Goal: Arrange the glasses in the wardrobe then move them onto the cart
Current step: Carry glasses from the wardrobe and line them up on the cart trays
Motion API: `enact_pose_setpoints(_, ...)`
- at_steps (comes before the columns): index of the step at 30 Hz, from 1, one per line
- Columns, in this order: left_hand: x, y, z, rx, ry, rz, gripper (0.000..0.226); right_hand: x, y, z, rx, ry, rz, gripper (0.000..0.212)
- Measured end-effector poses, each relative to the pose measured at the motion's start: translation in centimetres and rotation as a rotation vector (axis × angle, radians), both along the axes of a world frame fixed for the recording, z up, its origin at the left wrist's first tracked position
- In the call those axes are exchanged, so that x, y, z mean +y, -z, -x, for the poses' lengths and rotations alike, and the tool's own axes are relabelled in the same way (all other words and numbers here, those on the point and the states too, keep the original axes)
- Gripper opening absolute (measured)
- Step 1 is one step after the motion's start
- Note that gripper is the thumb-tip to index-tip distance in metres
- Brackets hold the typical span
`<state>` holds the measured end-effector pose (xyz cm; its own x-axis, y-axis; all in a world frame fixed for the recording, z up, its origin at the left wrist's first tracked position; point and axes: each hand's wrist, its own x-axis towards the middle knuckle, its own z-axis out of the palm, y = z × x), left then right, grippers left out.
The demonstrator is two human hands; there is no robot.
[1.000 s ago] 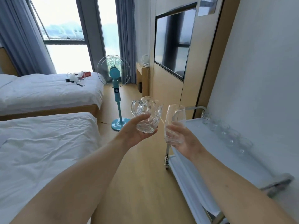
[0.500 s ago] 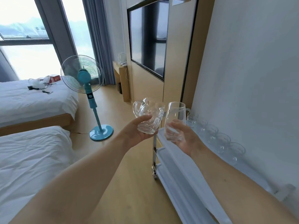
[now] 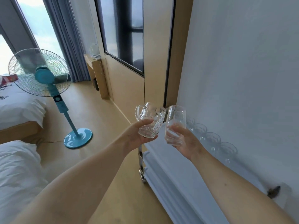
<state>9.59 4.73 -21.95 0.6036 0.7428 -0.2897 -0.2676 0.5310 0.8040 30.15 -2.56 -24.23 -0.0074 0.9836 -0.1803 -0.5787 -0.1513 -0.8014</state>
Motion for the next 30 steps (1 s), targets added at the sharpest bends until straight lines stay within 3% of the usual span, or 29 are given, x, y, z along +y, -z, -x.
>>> enact_pose_setpoints(4,3.7,2.7,-2.2,0.021,0.071,0.04,0.069,1.7,2.6,-0.7,0.062,0.087,0.044,0.037)
enact_pose_setpoints(9,8.4,5.4,-4.2,0.041,0.262,0.06,0.031,3.8,4.8,-1.3,0.08,0.22,0.071,0.031)
enact_pose_setpoints(15,12.5,7.9,-6.9,0.05,0.386,0.138,0.05,3.8,7.0,-1.8,0.129,0.388,0.127,0.026)
enact_pose_setpoints(19,12.9,9.9,-8.7,0.031,0.505,0.194,0.038,2.5,8.4,-1.8,0.146,0.525,0.155,0.042)
enact_pose_setpoints(24,12.0,12.0,-10.7,0.055,0.632,0.251,0.038,-0.1,11.2,-1.0,0.265,0.793,0.28,0.055)
enact_pose_setpoints(27,11.4,13.2,-12.1,0.068,0.697,0.253,0.039,-1.5,12.2,-0.6,0.319,0.913,0.319,0.09)
enact_pose_setpoints(30,10.5,13.9,-13.3,0.105,0.768,0.249,0.061,-2.8,12.8,-0.6,0.325,0.967,0.369,0.114)
